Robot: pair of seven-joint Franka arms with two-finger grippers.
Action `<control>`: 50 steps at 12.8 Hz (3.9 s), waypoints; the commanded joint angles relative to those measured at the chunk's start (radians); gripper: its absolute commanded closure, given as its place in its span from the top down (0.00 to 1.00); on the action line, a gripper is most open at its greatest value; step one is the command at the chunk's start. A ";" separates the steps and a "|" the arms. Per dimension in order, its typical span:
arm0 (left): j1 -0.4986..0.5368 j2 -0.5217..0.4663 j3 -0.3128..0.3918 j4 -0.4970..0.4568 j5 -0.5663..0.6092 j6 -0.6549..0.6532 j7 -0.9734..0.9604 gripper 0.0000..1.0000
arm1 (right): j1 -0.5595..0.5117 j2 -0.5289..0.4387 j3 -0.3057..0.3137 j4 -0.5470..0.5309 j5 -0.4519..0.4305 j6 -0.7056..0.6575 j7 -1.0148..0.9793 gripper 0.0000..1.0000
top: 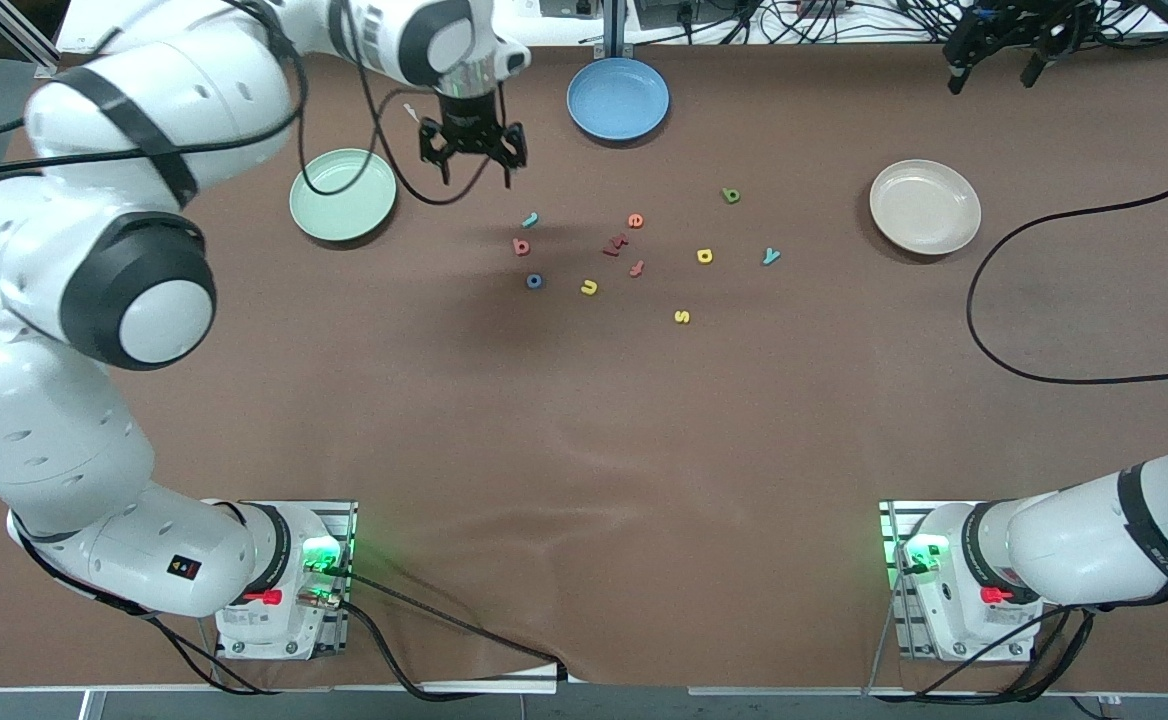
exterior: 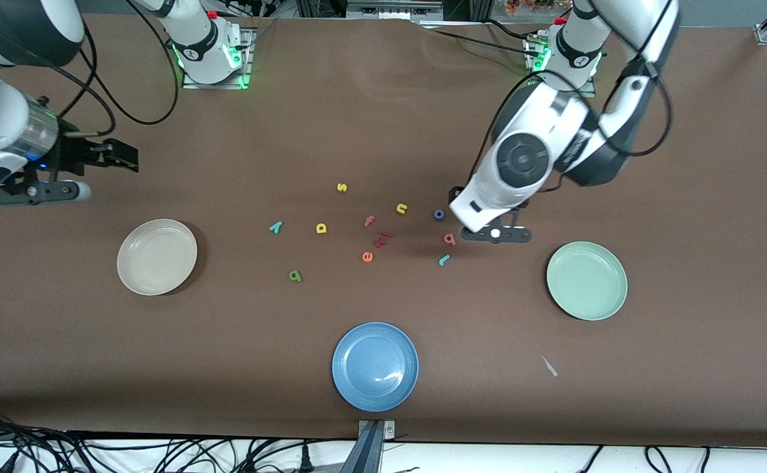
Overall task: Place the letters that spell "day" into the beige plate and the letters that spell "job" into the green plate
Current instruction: 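Move both grippers out toward the scattered foam letters, then grasp the pink b with the left gripper while the right gripper nears the y, then drop the b on the green plate while the right gripper grasps the cyan y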
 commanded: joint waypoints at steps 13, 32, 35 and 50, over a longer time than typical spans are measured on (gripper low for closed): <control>-0.024 0.208 0.012 -0.090 0.075 0.412 -0.083 0.61 | 0.063 0.079 0.162 -0.401 0.071 0.588 0.560 1.00; 0.157 0.094 0.025 -0.138 0.076 0.316 0.178 0.01 | 0.137 0.353 0.180 -0.593 0.052 1.153 0.840 0.92; 0.283 0.079 0.032 -0.138 0.200 0.310 0.347 0.01 | 0.137 0.354 0.179 -0.591 0.052 1.153 0.837 0.67; 0.444 0.099 -0.123 -0.106 0.228 0.276 0.510 1.00 | 0.132 0.322 0.163 -0.466 0.052 0.923 0.777 0.00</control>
